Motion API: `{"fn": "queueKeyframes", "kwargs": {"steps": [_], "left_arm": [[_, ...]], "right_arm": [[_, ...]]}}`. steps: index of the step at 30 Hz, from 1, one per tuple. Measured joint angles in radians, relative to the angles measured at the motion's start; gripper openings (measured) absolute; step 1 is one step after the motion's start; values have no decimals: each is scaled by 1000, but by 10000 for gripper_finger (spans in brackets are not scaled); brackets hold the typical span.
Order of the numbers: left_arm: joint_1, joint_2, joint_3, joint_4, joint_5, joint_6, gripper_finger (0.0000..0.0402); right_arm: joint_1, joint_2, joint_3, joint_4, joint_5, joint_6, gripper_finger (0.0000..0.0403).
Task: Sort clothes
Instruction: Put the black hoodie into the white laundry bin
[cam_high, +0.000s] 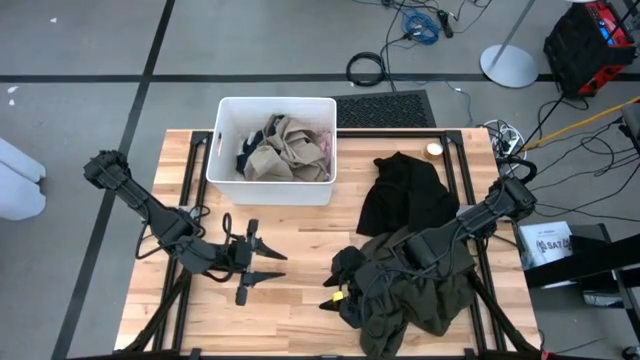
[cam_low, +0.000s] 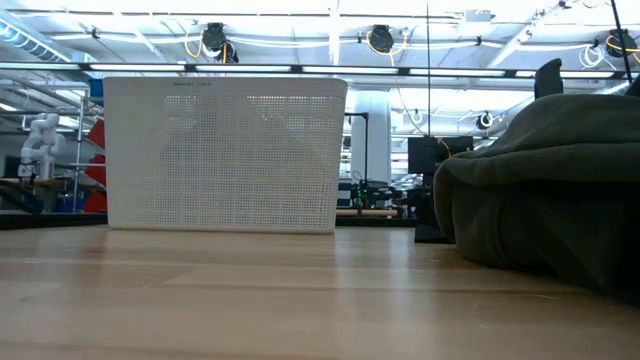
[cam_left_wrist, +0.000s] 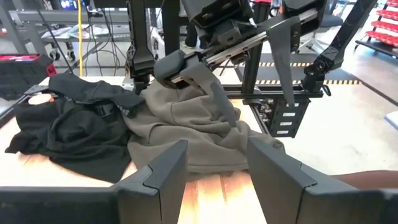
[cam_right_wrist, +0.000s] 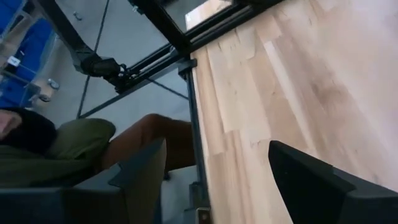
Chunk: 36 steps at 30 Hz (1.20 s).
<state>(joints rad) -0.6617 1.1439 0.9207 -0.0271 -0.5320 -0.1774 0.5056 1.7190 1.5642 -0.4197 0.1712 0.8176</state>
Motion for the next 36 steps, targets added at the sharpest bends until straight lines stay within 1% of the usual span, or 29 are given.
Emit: {"fn": "queueKeyframes", "kwargs": {"steps": [2, 9, 10, 11, 13, 15, 19, 21, 23, 26, 30, 33, 36], "left_arm": [[0, 0, 0, -1, 0, 0, 173], [0, 1, 0, -1, 0, 2, 173], [0, 1, 0, 0, 0, 2, 173], [0, 1, 0, -1, 0, 2, 173], [0, 1, 0, -4, 0, 1, 173], [0, 1, 0, -10, 0, 0, 173], [0, 1, 0, -13, 0, 0, 173], [0, 1, 0, -13, 0, 0, 173], [0, 1, 0, -12, 0, 0, 173], [0, 1, 0, -8, 0, 0, 173], [0, 1, 0, -8, 0, 0, 173], [0, 2, 0, -8, 0, 0, 173], [0, 2, 0, -8, 0, 0, 173]], "right_arm": [[0, 0, 0, -2, -35, 37, 270], [-3, 1, 0, -2, -46, 70, 270], [-7, 1, 0, -9, -69, 44, 270], [-9, 1, 0, -31, -117, 5, 270], [-8, 1, 2, -150, -180, -29, 270], [13, 1, 1, -346, -218, -30, 270], [73, 2, 0, -767, -205, 60, 270], [101, 2, 0, -913, -196, 99, 270], [132, 2, 0, -1002, -199, 140, 270], [172, 2, -1, -1020, -226, 178, 270], [197, 2, -32, -990, -224, 210, 270], [197, 1, -98, -984, -228, 221, 270], [197, 2, -190, -952, -280, 238, 269]]}}
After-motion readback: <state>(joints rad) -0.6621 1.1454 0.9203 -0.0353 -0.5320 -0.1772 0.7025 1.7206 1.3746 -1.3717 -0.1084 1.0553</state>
